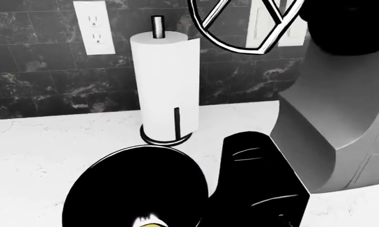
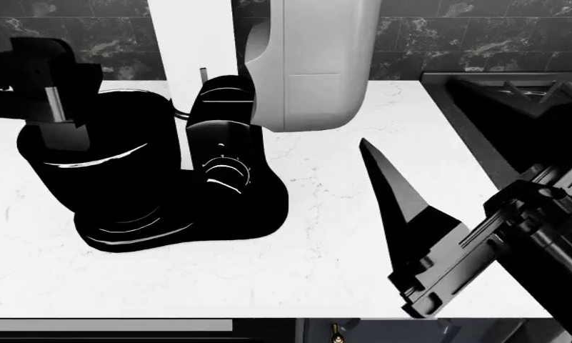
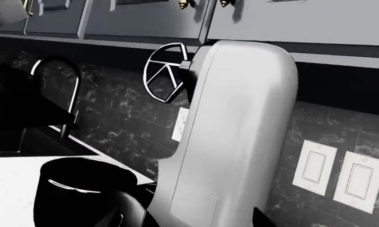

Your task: Place the cheese in the stand mixer bowl.

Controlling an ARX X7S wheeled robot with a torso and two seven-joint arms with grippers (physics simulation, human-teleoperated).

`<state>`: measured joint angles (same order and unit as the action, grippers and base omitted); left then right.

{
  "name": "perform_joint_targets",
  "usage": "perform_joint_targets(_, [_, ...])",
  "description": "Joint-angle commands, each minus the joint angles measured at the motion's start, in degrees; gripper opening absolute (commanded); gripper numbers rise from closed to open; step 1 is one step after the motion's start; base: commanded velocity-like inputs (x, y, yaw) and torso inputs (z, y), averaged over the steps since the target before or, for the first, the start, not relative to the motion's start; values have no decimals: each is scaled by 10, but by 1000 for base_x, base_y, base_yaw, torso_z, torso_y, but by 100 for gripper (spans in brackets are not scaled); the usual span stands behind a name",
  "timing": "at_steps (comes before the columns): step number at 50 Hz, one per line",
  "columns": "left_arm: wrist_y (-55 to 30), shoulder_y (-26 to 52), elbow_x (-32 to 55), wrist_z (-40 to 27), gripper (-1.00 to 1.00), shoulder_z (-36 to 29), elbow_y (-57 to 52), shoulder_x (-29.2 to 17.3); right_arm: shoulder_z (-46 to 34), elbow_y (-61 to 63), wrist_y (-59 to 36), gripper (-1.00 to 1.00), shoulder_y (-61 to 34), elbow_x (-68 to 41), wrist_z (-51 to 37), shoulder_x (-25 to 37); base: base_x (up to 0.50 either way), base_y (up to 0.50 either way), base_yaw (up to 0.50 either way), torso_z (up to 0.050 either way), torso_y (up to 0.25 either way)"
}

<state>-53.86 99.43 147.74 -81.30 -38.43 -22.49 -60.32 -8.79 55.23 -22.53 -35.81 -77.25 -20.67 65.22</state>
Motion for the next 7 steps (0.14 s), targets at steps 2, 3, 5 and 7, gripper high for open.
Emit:
perform_joint_targets(2, [-1,23,3,-5,100,-5,-9,8,3,8,-5,100,-44,-41,-24,6,0,0,0,0,0])
perform_joint_targets(3, [0,25,4,-4,100,-4,-10,9,4,9,-6,100,-47,-44,-27,7,0,0,0,0,0])
perform_joint_targets(5, [0,33,7,-8,100,-5,-11,11,4,12,-6,100,-58,-54,-33,8,0,0,0,0,0])
perform_joint_targets(7, [1,41,9,-11,100,-6,-11,14,4,12,-8,100,-70,-64,-40,10,0,0,0,0,0])
